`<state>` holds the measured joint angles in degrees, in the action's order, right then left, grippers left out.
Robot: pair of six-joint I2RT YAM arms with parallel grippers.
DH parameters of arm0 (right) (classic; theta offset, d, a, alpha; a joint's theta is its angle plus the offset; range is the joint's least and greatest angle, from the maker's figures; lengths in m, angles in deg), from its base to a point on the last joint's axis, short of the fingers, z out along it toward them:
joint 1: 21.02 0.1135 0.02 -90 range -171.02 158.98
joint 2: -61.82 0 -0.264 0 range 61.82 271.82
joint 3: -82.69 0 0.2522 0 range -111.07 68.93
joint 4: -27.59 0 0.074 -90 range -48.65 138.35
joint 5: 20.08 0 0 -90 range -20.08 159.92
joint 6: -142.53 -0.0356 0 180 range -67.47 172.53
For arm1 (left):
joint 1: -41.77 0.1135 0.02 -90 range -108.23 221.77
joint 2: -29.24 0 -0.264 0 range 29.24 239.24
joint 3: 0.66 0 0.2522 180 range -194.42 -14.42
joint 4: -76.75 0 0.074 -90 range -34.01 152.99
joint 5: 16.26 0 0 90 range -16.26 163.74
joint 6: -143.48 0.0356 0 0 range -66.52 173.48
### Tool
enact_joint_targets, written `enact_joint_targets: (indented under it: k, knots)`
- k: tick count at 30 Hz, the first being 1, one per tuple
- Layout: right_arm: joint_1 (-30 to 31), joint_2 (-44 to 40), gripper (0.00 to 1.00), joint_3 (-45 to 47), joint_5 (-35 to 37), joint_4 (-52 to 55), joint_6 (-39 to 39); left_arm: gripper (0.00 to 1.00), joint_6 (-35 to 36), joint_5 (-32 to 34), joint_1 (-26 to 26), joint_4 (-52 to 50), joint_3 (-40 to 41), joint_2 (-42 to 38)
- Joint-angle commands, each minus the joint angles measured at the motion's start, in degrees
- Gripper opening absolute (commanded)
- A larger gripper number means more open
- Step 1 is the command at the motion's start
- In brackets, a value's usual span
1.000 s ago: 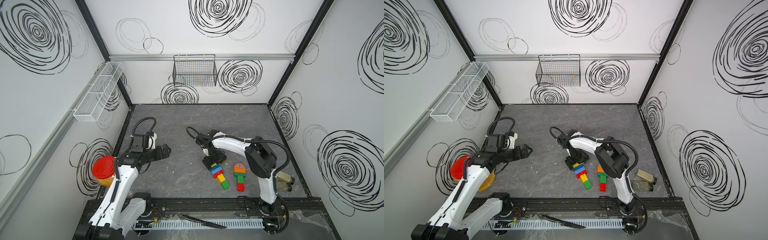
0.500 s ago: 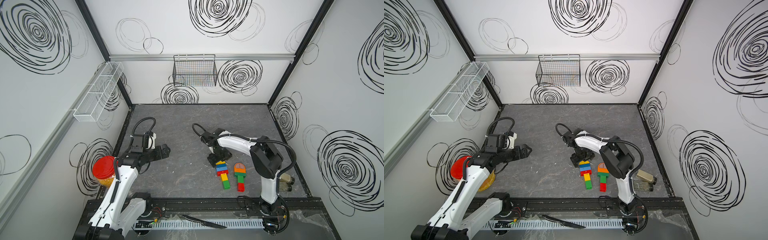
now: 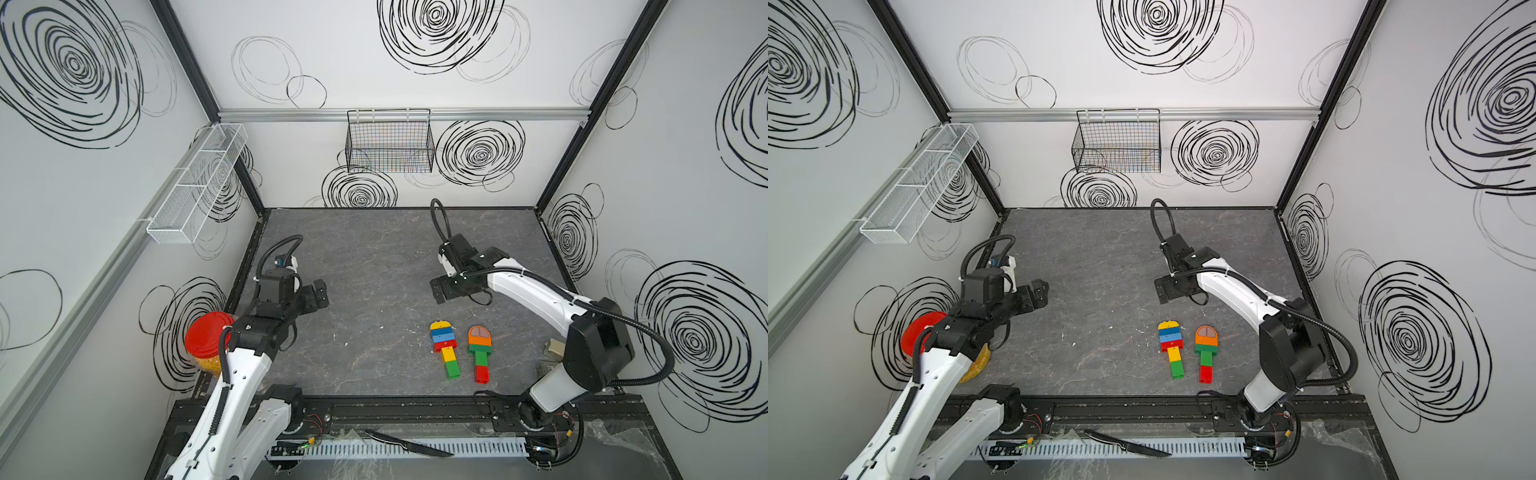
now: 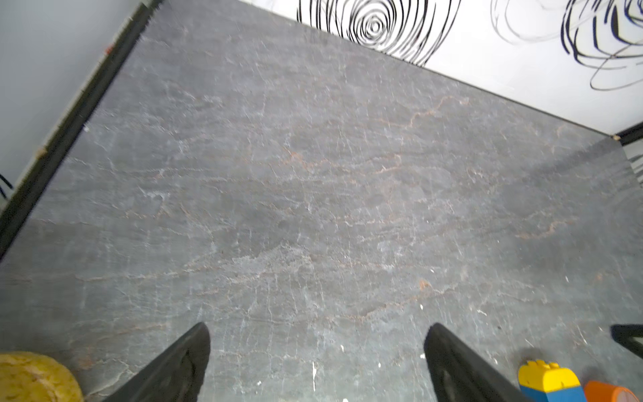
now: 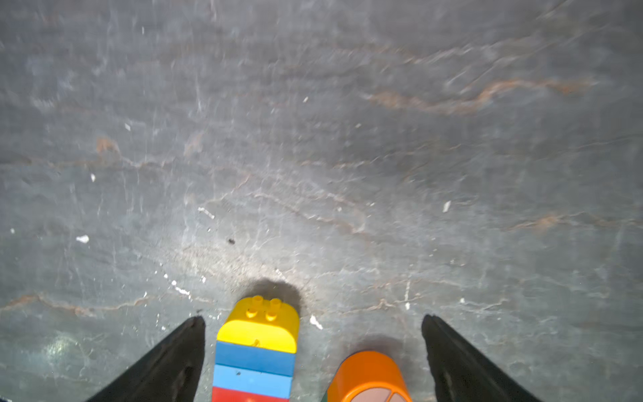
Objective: Assemble an ice cream with lego
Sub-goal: Adjust the lego brick at the center of the board, then reset both arms
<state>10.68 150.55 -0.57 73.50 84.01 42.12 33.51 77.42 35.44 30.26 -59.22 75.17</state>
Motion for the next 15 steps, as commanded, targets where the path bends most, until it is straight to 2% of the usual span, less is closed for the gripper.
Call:
enact_joint_targets:
  k: [1,5,9,15]
  knots:
    - [-4.3,-5.6,1.00,3.8,0.8,-9.9,4.4,0.99,1.4,7.4,-1.3,8.4,-0.3,0.0]
    - [-10.6,-12.0,1.00,10.9,2.6,-20.5,8.2,0.99,2.3,11.5,-2.5,19.3,4.4,-0.4]
    - [-20.3,-15.6,1.00,18.9,-3.4,-33.1,9.5,0.99,3.4,15.4,-3.8,29.8,10.8,0.2]
    - [-27.9,-14.1,1.00,29.5,-4.7,-50.2,11.7,0.99,9.7,23.4,-6.7,39.4,17.7,1.6]
